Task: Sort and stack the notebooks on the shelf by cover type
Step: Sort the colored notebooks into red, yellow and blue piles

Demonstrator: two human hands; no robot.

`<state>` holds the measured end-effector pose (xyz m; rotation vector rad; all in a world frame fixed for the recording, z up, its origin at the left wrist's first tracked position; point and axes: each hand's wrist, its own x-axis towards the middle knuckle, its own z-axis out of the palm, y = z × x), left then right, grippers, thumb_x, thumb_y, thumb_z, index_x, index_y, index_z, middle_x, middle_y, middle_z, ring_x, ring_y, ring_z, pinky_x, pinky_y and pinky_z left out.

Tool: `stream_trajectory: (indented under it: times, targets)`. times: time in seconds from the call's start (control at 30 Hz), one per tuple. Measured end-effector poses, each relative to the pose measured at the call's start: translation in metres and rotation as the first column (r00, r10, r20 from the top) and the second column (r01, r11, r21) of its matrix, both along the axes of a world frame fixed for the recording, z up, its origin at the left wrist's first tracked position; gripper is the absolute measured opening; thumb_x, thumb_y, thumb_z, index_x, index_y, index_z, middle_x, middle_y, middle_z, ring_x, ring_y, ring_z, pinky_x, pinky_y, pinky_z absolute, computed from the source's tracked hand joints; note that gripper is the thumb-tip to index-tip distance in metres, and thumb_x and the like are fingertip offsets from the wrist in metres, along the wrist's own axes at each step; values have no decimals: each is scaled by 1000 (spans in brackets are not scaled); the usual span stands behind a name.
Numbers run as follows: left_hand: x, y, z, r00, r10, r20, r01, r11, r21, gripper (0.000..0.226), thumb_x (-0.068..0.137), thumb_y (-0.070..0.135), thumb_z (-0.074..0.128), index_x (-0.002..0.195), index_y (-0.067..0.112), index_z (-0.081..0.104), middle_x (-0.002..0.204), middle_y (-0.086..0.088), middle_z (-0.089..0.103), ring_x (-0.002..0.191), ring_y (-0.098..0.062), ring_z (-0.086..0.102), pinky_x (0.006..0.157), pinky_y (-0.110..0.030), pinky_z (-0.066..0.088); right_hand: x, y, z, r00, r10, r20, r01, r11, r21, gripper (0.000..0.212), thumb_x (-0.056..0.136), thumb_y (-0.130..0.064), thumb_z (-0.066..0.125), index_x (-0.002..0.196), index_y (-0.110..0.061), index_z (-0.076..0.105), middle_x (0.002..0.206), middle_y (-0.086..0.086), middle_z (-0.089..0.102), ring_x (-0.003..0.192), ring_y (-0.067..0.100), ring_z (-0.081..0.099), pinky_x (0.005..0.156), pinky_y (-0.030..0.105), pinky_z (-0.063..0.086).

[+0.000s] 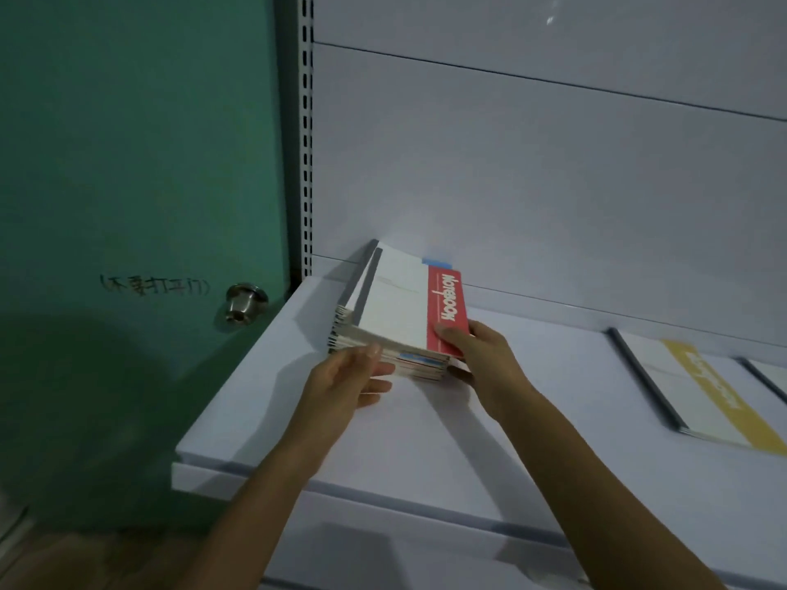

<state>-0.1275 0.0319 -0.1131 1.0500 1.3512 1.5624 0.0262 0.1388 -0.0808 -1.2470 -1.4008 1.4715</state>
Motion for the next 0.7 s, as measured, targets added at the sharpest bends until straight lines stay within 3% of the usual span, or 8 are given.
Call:
stream_trajectory:
  times: [0.07,0.13,0.2,0.27,0.4,0.5,0.63,0.7]
  targets:
    - [0,3,3,997,-79,16,79,997,-2,56,72,65,44,111,29,61,97,8,74,88,-13,71,69,-22,54,17,-20,-6,1000,1,12,-1,998,57,40,85,-40,64,121,-23,56,105,-9,69,94,13,67,79,30,54]
    - [2,5,7,986,-150,68,149,989,28,48,71,66,43,107,39,61,94,18,73,87,-6,70,65,-18,54,31,-43,-11,997,-4,77,-7,991,137,51,74,-51,63,119,-30,56,107,-14,68,94,11,67,78,28,54]
    - [7,7,7,979,-196,62,194,980,37,26,79,56,51,99,48,65,96,24,70,89,3,67,66,-13,53,39,-60,-15,991,-10,130,-14,984,175,52,69,-54,63,115,-32,56,105,-19,68,89,6,68,69,19,53]
    - [12,8,2,985,-175,9,175,985,9,18,89,39,56,104,43,64,107,16,70,97,-2,67,75,-19,55,42,-66,-18,988,-40,146,14,984,176,46,70,-53,61,110,-32,58,103,-20,68,86,5,68,60,14,50]
    - [10,6,-10,998,-57,31,53,993,109,32,84,39,56,116,36,59,107,17,70,98,-3,66,72,-18,54,41,-45,-12,987,-161,11,158,979,132,40,82,-52,54,109,-24,62,110,-6,68,101,15,65,83,33,52]
    - [6,4,-10,992,-16,126,-3,988,153,31,84,37,57,115,36,59,107,14,70,97,-5,67,69,-17,54,32,-6,5,974,-217,-69,220,974,45,28,93,-36,56,109,-13,61,111,6,68,101,20,65,87,36,52]
    - [6,3,-8,982,61,176,-81,991,111,28,81,38,58,109,34,60,102,14,72,95,-7,68,68,-19,54,-3,35,25,993,-93,76,92,996,12,46,92,-41,58,124,-9,53,118,10,64,108,25,62,97,43,48]
    - [6,2,-8,980,76,183,-96,990,104,27,82,39,58,108,35,60,103,14,71,95,-7,68,67,-19,55,-18,40,22,990,-25,138,24,1000,6,52,92,-36,59,134,-9,44,119,12,64,105,26,63,90,38,51]
